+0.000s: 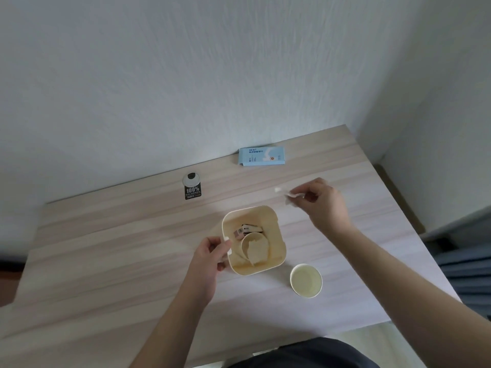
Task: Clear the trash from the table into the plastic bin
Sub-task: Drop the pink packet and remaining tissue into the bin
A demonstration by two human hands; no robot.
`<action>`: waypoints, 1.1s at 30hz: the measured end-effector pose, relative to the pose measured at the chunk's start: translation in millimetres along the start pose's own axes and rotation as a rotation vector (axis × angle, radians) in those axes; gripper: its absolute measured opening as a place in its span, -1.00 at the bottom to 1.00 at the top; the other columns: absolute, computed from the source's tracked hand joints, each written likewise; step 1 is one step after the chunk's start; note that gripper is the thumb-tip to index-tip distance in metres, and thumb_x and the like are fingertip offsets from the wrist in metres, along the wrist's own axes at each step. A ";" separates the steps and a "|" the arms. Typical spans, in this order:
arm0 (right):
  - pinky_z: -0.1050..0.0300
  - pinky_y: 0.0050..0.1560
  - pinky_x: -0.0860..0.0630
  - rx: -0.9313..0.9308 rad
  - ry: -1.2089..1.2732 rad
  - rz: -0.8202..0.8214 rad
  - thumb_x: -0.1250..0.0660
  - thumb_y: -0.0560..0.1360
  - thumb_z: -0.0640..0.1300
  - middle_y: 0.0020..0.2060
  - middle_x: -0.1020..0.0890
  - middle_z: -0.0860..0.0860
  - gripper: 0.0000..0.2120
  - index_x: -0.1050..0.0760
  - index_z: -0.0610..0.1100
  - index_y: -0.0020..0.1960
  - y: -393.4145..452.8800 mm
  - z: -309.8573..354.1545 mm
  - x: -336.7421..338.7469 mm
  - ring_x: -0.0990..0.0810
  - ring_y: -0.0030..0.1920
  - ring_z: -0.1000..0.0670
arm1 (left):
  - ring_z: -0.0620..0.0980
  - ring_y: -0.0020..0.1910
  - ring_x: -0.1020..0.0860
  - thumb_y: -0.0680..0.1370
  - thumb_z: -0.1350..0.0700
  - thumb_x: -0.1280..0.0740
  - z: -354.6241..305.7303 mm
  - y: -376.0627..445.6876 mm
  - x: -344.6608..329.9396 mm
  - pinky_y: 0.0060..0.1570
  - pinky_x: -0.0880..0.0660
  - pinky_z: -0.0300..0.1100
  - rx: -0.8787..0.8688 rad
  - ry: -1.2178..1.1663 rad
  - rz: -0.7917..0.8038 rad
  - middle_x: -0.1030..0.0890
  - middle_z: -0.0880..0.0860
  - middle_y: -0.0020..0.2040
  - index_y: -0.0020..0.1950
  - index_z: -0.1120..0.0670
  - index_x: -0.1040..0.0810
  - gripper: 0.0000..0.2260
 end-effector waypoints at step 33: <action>0.13 -0.05 -0.48 0.081 -0.408 0.132 -0.26 0.46 -0.29 -0.03 -0.67 0.07 -0.70 -0.59 0.00 0.08 -106.0 62.6 -36.8 -0.58 -0.10 0.03 | 0.06 -0.22 -0.41 0.38 0.05 -0.44 23.6 -46.5 102.8 -0.27 -0.33 -0.07 -0.105 -0.095 0.027 -0.54 0.02 -0.27 -0.04 0.15 -0.52 -0.74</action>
Point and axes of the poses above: each hand's wrist, its own y-axis towards the middle knuckle, its own x-axis out of the back of the hand, z = x × y, the point moved 2 cm from there along y, towards the middle knuckle
